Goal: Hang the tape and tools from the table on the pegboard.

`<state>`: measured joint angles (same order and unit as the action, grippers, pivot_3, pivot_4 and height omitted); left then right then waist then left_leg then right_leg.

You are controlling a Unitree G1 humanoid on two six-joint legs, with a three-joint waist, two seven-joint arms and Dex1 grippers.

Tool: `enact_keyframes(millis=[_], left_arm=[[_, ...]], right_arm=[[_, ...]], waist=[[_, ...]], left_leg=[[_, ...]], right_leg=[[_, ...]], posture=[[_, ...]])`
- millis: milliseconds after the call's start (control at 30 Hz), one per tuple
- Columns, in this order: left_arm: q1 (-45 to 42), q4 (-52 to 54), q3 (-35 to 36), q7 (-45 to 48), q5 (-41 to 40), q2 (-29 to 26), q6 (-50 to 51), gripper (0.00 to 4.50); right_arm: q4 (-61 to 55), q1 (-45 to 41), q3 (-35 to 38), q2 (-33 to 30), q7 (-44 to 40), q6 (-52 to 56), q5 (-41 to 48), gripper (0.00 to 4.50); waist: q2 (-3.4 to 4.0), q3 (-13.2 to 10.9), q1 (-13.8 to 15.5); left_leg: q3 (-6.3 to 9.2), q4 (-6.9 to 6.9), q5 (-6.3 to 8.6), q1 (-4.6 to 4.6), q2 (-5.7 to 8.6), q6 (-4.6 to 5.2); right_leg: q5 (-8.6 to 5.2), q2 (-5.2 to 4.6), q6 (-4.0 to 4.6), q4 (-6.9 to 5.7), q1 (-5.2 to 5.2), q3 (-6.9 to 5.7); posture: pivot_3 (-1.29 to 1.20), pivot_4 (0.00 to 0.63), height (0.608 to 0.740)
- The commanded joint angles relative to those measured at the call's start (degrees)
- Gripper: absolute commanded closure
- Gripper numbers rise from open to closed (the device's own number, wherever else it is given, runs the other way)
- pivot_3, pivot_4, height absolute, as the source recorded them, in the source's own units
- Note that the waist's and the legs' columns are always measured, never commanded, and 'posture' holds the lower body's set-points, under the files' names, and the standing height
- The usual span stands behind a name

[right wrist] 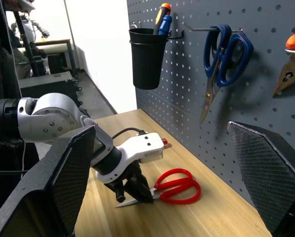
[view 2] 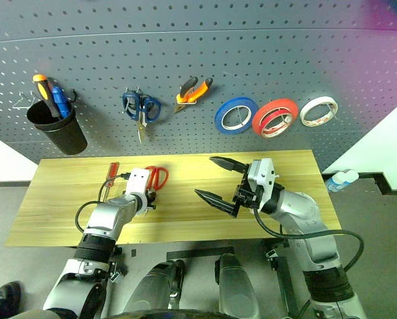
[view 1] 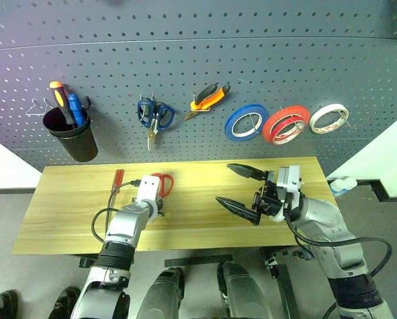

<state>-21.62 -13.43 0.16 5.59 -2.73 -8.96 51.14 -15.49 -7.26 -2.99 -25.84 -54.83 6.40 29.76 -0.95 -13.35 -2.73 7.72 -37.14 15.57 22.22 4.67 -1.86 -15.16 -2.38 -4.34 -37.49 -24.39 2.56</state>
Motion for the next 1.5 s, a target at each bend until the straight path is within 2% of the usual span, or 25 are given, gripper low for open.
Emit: enact_keyframes(millis=[33,233,367,600,700,900,1167,1433,1500], left_arm=[[1.36,-0.52,0.97,-0.75,-0.01,0.13,1.84,4.27],[1.71,0.26,3.09,-1.81,-0.81,1.05,1.88,4.26],[1.72,0.5,1.94,-1.3,0.18,0.34,0.08,4.26],[3.38,6.08,-2.11,1.17,2.53,-2.67,-9.39,4.26],[5.51,10.17,-0.68,2.23,0.79,-2.61,-11.78,4.26],[9.96,13.36,-4.89,5.25,4.7,-7.9,-18.48,4.26],[17.12,16.91,-4.54,7.43,6.9,-14.22,-25.92,4.26],[21.39,18.37,-2.92,7.95,6.57,-14.93,-31.35,4.26],[22.41,18.72,-2.87,8.15,7.28,-15.69,-33.58,4.26]], right_arm=[[-1.19,-0.6,0.58,0.26,0.28,-0.7,0.01,0.0],[-0.67,-0.68,0.52,0.27,0.3,-0.99,-0.27,0.0],[-0.09,-0.95,0.36,0.33,0.11,-1.19,-0.46,0.0],[1.55,-1.83,0.0,0.89,-0.15,-1.76,-0.88,0.0],[2.01,-1.73,-0.02,1.13,-0.42,-2.08,-1.03,0.0],[2.98,-2.04,0.26,1.52,-1.02,-2.32,-0.84,0.0],[5.57,-2.33,2.18,-0.55,-5.87,-2.74,0.66,0.0],[7.15,-1.45,2.6,-1.38,-7.12,-3.6,-0.91,0.0],[7.02,-1.05,2.56,-1.64,-8.82,-2.01,1.14,0.0]], waist=[[0.0,0.0,0.03],[0.0,0.0,0.0],[0.0,0.0,0.02],[0.0,0.0,0.13],[0.0,0.0,0.17],[0.01,-0.01,0.02],[0.02,-0.02,0.18],[0.03,-0.02,0.23],[0.03,-0.02,0.21]], left_leg=[[0.0,0.0,0.0,0.0,0.0,0.0],[0.0,0.0,0.0,-0.01,0.0,0.0],[0.0,0.0,0.0,-0.01,0.0,0.0],[0.0,0.01,0.0,0.0,0.0,-0.01],[0.0,0.02,0.0,0.0,0.0,-0.01],[0.0,0.05,0.0,0.01,-0.01,0.0],[0.0,0.09,0.03,0.04,-0.01,0.04],[0.0,0.08,0.04,0.06,0.0,0.06],[0.0,0.09,0.04,0.06,0.0,0.06]], right_leg=[[0.0,0.0,0.0,0.0,0.01,0.0],[0.0,0.0,0.0,0.0,0.02,0.0],[0.0,0.0,0.0,0.0,0.02,0.0],[0.0,0.0,0.0,0.01,0.01,0.0],[0.0,-0.01,0.0,0.02,0.01,0.0],[0.0,-0.01,0.0,0.04,-0.02,0.01],[0.0,-0.02,0.01,0.14,-0.02,0.03],[0.0,-0.06,0.01,0.15,-0.02,0.02],[0.0,-0.06,0.01,0.15,-0.02,0.02]], posture=[[-0.13,0.256,0.74],[-0.13,0.253,0.74],[-0.13,0.248,0.74],[-0.12,0.243,0.74],[-0.12,0.244,0.74],[-0.11,0.241,0.74],[-0.11,0.235,0.74],[-0.1,0.228,0.74],[-0.11,0.226,0.74]])
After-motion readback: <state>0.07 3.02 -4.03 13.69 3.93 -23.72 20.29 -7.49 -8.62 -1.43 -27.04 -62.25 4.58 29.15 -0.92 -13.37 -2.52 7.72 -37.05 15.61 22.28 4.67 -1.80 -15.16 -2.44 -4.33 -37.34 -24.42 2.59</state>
